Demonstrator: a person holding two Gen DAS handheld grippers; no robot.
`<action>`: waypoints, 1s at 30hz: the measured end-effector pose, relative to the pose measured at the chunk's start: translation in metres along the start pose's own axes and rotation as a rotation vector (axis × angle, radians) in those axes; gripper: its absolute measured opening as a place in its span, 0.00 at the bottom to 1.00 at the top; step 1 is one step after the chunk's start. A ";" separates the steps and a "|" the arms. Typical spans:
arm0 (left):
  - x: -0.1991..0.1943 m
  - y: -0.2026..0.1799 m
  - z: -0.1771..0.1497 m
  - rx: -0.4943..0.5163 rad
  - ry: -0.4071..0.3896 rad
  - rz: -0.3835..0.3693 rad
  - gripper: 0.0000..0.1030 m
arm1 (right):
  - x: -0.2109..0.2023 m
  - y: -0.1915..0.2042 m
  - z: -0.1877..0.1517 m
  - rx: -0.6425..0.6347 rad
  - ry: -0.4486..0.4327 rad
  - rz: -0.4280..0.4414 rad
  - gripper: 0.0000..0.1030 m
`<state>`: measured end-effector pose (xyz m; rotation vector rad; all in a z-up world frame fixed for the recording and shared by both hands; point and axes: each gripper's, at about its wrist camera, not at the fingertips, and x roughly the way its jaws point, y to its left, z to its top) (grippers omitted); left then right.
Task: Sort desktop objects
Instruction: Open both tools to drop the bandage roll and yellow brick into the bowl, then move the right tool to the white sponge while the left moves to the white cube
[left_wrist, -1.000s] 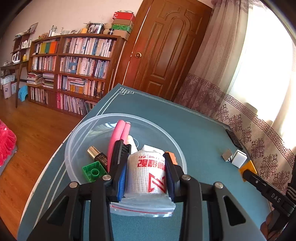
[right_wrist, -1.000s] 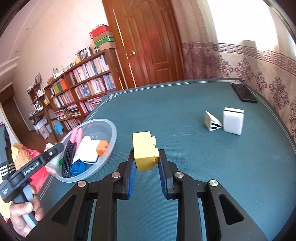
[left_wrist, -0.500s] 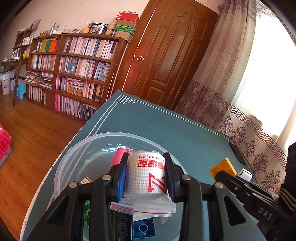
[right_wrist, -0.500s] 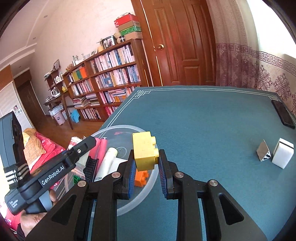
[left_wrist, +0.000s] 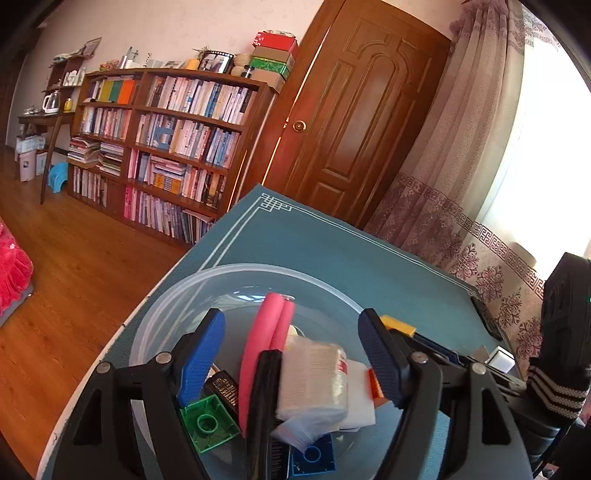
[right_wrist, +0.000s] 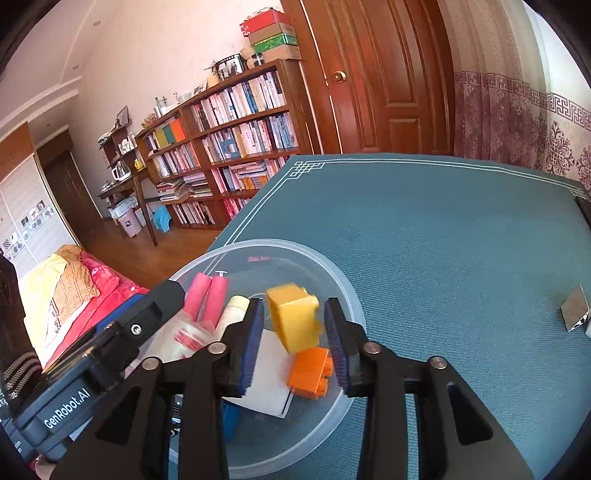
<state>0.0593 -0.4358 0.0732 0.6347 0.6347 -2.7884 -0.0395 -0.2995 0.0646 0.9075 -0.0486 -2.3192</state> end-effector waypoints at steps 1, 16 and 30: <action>-0.001 0.000 0.000 0.001 -0.006 0.004 0.77 | 0.000 -0.002 -0.001 0.006 -0.002 0.004 0.45; 0.004 -0.019 -0.012 0.112 -0.021 0.084 0.80 | -0.025 -0.036 -0.017 0.089 -0.056 -0.045 0.45; 0.002 -0.027 -0.020 0.176 -0.076 0.154 0.84 | -0.055 -0.082 -0.026 0.154 -0.135 -0.213 0.45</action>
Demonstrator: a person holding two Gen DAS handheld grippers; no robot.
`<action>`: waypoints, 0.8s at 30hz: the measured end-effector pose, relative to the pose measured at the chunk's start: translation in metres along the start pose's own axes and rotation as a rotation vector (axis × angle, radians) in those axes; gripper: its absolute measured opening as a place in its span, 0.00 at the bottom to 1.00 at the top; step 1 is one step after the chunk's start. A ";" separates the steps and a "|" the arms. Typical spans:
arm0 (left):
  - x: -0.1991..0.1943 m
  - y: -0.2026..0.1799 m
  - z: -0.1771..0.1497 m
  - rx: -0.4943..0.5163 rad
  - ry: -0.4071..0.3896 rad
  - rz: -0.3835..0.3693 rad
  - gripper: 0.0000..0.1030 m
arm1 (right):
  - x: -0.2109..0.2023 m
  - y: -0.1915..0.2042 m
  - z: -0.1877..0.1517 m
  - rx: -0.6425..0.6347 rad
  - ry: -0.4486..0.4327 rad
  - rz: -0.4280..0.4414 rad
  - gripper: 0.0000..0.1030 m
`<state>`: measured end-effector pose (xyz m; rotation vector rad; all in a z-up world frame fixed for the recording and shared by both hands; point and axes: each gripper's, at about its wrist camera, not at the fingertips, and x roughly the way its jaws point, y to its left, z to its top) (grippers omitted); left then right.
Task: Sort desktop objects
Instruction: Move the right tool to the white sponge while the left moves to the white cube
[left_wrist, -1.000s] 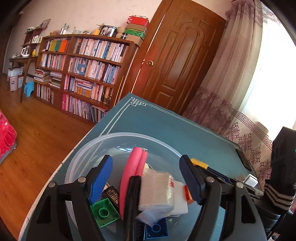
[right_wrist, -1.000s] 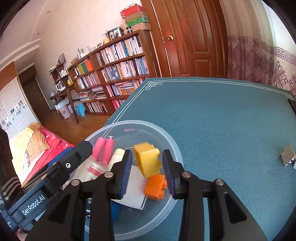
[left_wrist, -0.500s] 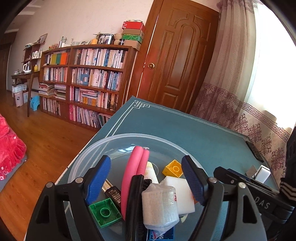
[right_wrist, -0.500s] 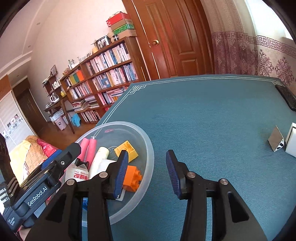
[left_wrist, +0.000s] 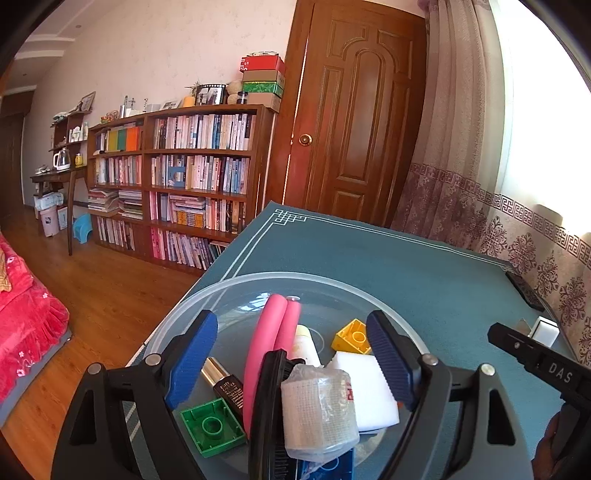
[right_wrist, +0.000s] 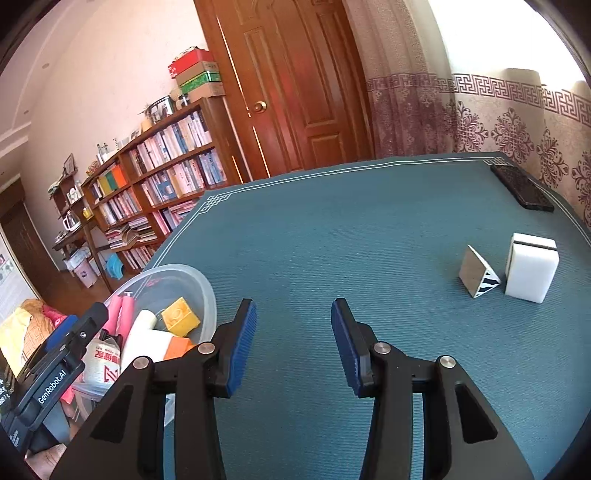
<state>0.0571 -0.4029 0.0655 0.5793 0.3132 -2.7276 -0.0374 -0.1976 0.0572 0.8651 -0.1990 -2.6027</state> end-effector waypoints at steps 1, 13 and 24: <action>0.000 0.000 0.000 0.002 -0.002 0.005 0.84 | -0.001 -0.003 0.000 0.000 -0.007 -0.015 0.45; -0.009 -0.009 0.001 0.010 -0.026 0.036 0.95 | -0.019 -0.036 0.001 0.052 -0.050 -0.109 0.45; -0.025 -0.048 0.004 0.073 -0.030 -0.038 0.99 | -0.045 -0.098 0.002 0.172 -0.101 -0.224 0.57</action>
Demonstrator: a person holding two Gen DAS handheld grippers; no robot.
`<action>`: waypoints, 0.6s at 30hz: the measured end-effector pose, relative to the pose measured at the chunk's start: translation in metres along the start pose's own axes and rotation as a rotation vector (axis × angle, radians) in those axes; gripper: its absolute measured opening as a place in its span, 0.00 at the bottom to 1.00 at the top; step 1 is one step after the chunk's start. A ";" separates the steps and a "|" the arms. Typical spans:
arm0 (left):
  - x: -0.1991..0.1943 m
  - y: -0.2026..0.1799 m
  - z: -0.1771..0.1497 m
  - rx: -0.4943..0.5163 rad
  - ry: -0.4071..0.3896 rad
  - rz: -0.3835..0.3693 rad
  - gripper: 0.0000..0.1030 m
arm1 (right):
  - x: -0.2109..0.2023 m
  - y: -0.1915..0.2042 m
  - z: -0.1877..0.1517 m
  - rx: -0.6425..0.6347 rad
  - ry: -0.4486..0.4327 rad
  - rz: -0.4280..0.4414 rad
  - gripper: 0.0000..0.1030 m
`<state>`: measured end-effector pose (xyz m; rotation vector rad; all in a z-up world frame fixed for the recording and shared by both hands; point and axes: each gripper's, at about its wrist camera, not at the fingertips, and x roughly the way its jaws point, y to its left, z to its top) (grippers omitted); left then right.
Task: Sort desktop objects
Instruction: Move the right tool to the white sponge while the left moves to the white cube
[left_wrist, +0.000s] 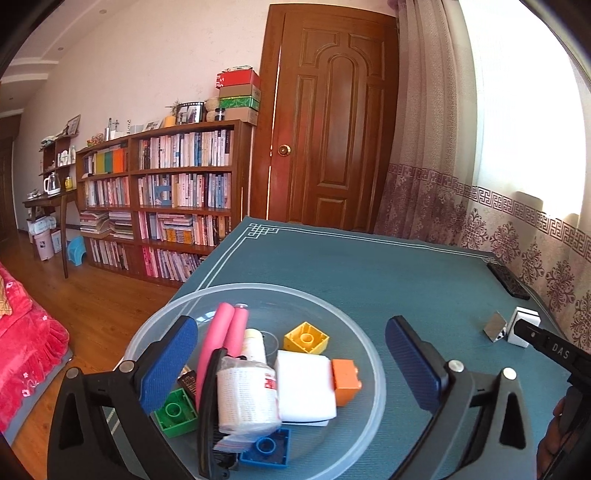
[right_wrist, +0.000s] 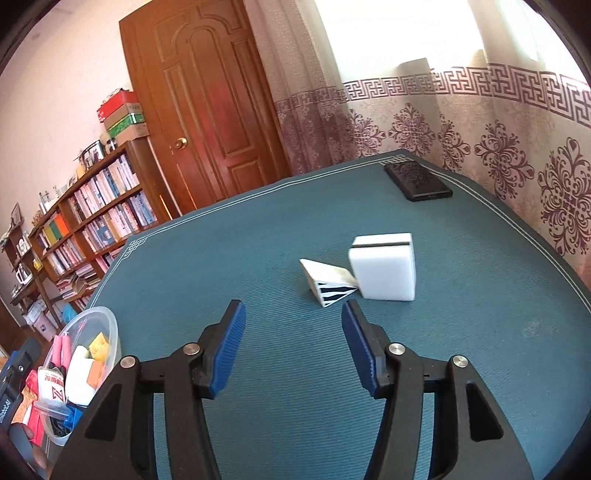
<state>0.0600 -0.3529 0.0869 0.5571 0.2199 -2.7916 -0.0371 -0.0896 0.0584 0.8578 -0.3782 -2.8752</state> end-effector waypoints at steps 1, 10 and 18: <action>0.000 -0.004 0.001 0.000 0.003 -0.011 0.99 | -0.001 -0.005 0.002 0.009 -0.006 -0.011 0.57; -0.001 -0.041 0.001 0.032 0.025 -0.071 0.99 | 0.004 -0.048 0.012 0.100 0.014 -0.060 0.57; 0.009 -0.075 0.004 0.066 0.068 -0.128 0.99 | 0.030 -0.060 0.035 0.017 0.061 -0.053 0.57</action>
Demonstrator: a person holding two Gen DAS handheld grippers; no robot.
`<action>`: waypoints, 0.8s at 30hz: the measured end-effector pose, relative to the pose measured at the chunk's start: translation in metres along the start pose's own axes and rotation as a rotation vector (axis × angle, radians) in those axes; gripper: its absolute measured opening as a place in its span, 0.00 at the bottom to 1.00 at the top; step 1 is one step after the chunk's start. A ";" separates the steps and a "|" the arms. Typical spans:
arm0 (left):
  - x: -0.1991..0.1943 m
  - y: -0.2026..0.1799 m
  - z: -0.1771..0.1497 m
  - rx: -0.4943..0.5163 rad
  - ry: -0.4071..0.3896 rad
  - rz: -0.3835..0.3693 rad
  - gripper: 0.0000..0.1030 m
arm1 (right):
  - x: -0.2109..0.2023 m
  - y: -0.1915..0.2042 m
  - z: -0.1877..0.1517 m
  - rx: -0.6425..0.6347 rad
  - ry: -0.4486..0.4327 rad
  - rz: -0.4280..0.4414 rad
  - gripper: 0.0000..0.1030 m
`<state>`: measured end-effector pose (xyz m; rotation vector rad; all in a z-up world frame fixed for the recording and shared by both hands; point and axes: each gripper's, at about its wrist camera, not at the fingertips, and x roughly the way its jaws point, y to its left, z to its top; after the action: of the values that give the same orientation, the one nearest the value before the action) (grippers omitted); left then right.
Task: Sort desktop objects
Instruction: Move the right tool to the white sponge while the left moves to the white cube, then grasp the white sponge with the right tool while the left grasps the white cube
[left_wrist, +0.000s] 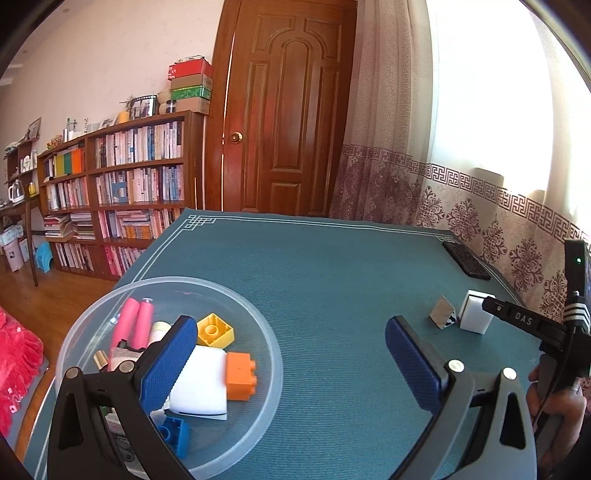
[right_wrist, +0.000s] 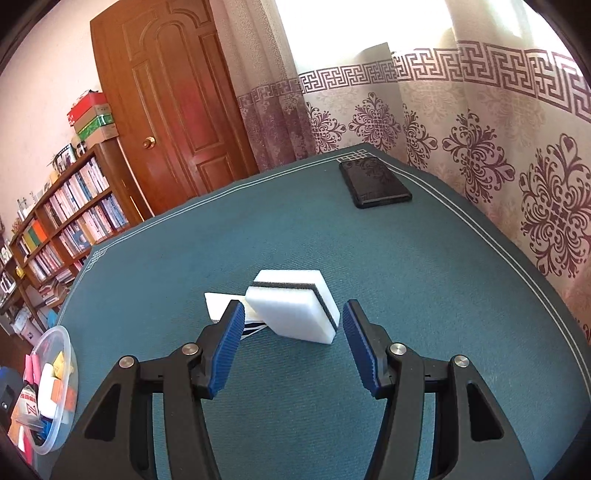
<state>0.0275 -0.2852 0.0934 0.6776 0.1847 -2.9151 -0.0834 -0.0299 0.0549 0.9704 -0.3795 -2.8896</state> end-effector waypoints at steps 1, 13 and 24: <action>0.002 -0.004 0.000 0.006 0.007 -0.007 0.99 | 0.003 -0.001 0.002 -0.002 0.007 0.016 0.57; 0.031 -0.048 -0.002 0.062 0.090 -0.075 0.99 | 0.028 0.006 0.010 -0.055 0.039 0.022 0.65; 0.067 -0.085 -0.003 0.069 0.182 -0.148 0.99 | 0.037 -0.015 0.010 -0.034 0.075 0.010 0.51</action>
<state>-0.0451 -0.2086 0.0683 0.9816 0.1604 -3.0093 -0.1182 -0.0191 0.0372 1.0642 -0.3276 -2.8316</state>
